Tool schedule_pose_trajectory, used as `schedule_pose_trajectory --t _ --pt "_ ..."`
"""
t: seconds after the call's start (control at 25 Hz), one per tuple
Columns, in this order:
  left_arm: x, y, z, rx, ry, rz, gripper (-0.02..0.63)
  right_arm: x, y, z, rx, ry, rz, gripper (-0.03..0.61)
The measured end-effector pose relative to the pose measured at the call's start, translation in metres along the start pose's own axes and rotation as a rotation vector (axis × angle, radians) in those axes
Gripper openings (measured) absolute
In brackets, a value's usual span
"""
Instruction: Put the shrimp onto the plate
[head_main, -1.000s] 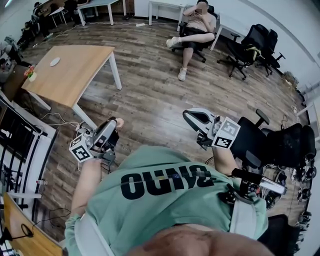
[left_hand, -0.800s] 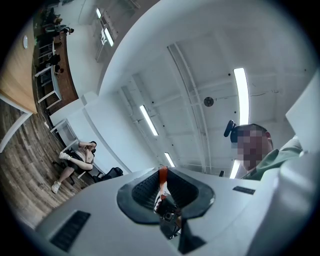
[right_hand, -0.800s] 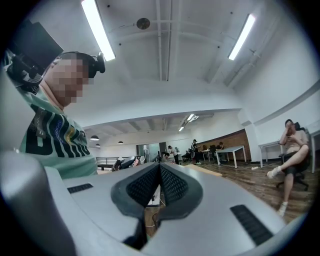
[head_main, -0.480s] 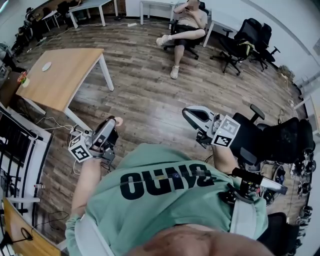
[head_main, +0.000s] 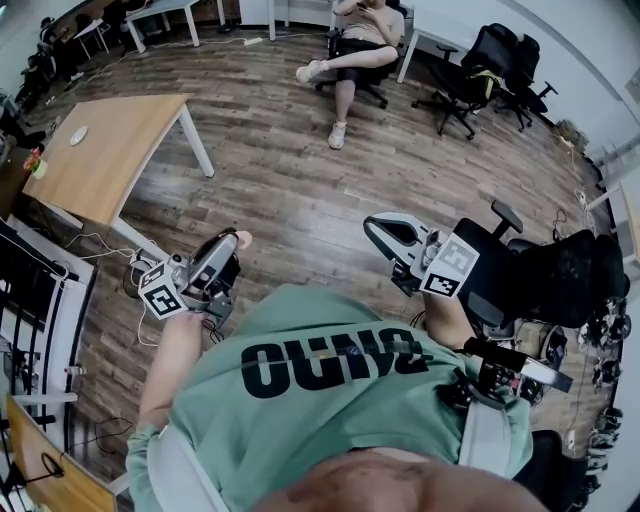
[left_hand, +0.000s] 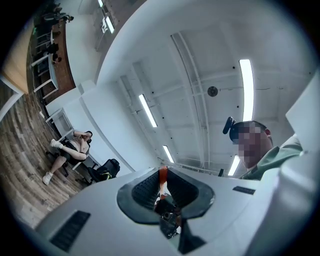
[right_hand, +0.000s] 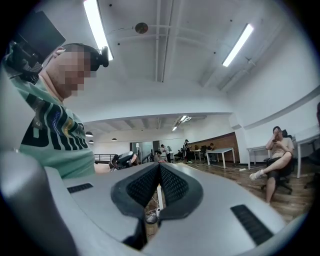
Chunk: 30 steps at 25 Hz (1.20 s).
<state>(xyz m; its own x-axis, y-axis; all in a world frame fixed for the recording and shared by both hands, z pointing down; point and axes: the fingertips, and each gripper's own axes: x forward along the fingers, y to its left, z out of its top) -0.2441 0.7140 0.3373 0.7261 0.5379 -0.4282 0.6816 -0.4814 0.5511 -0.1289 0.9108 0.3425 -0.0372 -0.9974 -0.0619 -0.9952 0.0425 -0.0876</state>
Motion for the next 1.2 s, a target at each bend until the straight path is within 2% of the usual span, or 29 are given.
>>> schedule_pose_trajectory --t 0.28,0.48,0.76,0.96,1.2 --pt "0.011 0.002 -0.01 0.007 0.057 0.008 0.048 0.0 -0.013 -0.016 0.053 -0.007 0.0 0.008" --pt "-0.004 0.018 -0.005 -0.002 0.034 0.016 0.048 0.021 -0.015 -0.028 0.051 0.013 0.024 0.008" --pt "-0.053 0.075 0.079 -0.03 -0.001 -0.04 0.048 0.127 -0.023 -0.012 0.01 0.049 -0.013 0.008" --pt "-0.096 0.108 0.15 -0.016 -0.033 -0.065 0.048 0.213 -0.017 0.002 -0.042 0.061 0.003 0.008" --pt "-0.151 0.146 0.208 -0.001 -0.05 -0.056 0.048 0.312 -0.012 -0.003 -0.035 0.087 0.055 0.008"
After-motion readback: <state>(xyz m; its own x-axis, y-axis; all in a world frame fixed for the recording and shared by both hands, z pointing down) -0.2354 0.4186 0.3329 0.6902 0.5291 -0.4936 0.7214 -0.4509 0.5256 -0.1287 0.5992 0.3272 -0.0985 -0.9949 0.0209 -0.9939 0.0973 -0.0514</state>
